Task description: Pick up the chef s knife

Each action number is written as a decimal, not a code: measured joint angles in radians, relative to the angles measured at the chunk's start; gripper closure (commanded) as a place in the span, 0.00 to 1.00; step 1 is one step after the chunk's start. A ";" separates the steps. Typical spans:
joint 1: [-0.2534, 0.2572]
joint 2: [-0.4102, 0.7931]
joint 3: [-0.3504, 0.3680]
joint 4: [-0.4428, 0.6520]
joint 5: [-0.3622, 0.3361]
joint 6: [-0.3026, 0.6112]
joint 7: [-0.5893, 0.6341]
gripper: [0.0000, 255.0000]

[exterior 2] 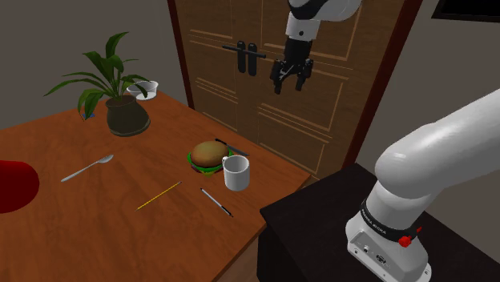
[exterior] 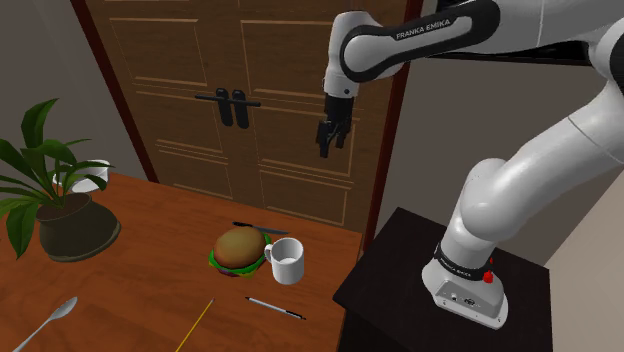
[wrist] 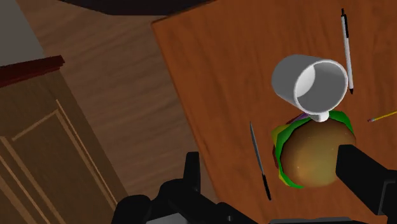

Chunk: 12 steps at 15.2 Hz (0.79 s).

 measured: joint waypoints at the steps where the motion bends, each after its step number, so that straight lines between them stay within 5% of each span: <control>1: 0.005 0.042 0.009 0.011 0.000 0.035 0.001 0.00; 12: 0.036 0.440 0.079 0.147 -0.059 0.322 0.021 0.00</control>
